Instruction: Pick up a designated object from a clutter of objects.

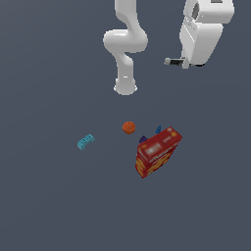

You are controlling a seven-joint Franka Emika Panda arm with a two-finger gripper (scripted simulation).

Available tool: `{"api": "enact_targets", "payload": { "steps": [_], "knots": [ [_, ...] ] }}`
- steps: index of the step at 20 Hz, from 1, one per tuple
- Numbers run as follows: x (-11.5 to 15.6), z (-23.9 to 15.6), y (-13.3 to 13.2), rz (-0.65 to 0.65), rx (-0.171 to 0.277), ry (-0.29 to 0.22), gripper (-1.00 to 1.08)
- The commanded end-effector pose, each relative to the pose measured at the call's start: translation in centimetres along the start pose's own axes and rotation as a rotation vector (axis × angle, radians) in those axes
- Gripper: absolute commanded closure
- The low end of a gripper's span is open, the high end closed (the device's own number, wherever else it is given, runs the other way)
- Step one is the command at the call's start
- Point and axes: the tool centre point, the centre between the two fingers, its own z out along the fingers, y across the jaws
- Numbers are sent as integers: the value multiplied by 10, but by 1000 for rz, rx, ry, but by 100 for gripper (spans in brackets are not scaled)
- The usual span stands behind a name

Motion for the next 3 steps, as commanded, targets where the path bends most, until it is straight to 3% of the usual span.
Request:
{"api": "enact_targets", "payload": {
  "steps": [1,3],
  "knots": [
    [0,0,1,1,1,0,108],
    [0,1,1,1,1,0,108]
  ]
}}
